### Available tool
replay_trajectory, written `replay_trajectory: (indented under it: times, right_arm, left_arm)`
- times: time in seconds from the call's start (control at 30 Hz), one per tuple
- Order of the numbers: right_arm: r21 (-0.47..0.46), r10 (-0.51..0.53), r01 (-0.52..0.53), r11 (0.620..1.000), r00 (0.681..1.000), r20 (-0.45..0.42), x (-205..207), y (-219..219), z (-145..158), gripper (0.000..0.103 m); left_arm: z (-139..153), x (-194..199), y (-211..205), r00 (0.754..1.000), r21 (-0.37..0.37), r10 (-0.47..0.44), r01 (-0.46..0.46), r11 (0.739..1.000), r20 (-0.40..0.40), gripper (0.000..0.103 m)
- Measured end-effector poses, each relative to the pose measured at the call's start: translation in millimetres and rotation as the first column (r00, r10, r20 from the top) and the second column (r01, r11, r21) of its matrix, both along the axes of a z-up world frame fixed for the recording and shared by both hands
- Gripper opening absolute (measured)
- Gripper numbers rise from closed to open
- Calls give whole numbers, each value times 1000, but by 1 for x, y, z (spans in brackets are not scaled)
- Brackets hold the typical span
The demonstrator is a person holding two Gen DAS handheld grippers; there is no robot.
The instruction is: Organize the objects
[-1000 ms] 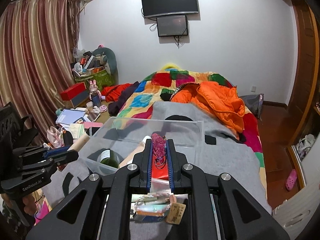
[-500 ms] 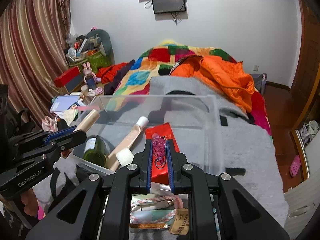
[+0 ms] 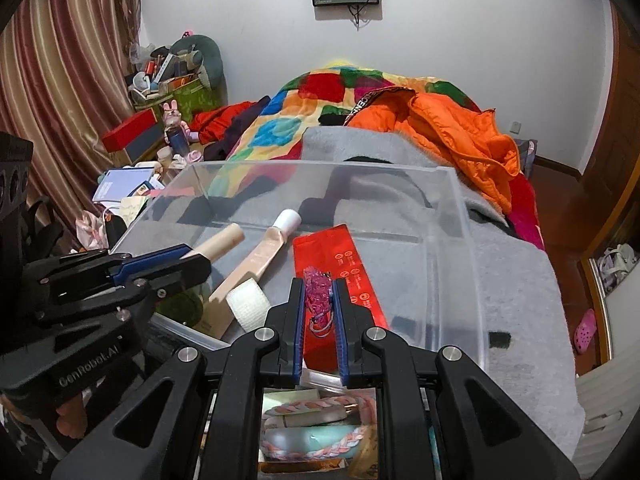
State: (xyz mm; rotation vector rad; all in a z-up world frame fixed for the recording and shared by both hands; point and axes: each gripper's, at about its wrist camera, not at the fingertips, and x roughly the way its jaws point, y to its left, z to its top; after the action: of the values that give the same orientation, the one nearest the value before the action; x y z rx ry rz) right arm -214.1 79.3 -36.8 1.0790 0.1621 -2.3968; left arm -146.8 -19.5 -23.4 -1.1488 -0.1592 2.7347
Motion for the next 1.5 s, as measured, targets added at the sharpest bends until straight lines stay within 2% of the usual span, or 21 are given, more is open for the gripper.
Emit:
replay_trajectory:
  times: [0.3,0.4,0.53,0.57,0.67,0.83,0.97,1.07,1.13,1.27,1.4,1.5]
  right_arm:
    - [10,8,-8,1000,1000,-1,6,-2,1,12]
    - [2,11,-11,1000,1000,-11,11,2,6,18]
    - [-6,0,-1,1000,999,-35,17,9,12,34]
    - [-6,0,-1,1000,999,-35,17,9,12,38]
    - [4,-18,19,1000,997,-80,27,17,21,41]
    - [15,-35,37,999,992,-120,40,30,28,47]
    - [17,-53,56,998,989,-139,50,43,31,49]
    - [21,-68,72,997,987,-144,56,53,29,49]
    - [18,-85,88,996,988,-128,61,64,24,49]
    - [14,-89,91,996,992,-87,64,71,15,49]
    - [11,-75,76,997,996,-53,74,74,4,50]
    - [-3,-56,56,998,998,-31,82,72,-1,55]
  left_arm:
    - [3,3,0,1000,11,-5,5,1000,-4,14]
    - [8,7,1,1000,13,-11,11,1000,-10,14]
    - [18,17,1,999,18,-17,18,1000,-29,15]
    - [20,19,0,999,19,-18,19,1000,-32,16]
    - [26,28,0,999,17,-14,15,1000,-47,25]
    - [32,41,2,998,4,-14,15,1000,-60,27]
    - [32,53,3,998,7,-17,18,1000,-64,42]
    - [32,62,6,997,-5,-21,21,1000,-70,45]
    - [31,66,8,997,-9,-27,27,1000,-68,46]
    - [24,78,9,997,-37,-28,26,999,-69,58]
    - [5,83,3,1000,-72,4,-5,997,-22,58]
    - [-6,84,-8,1000,-71,28,-28,997,9,58]
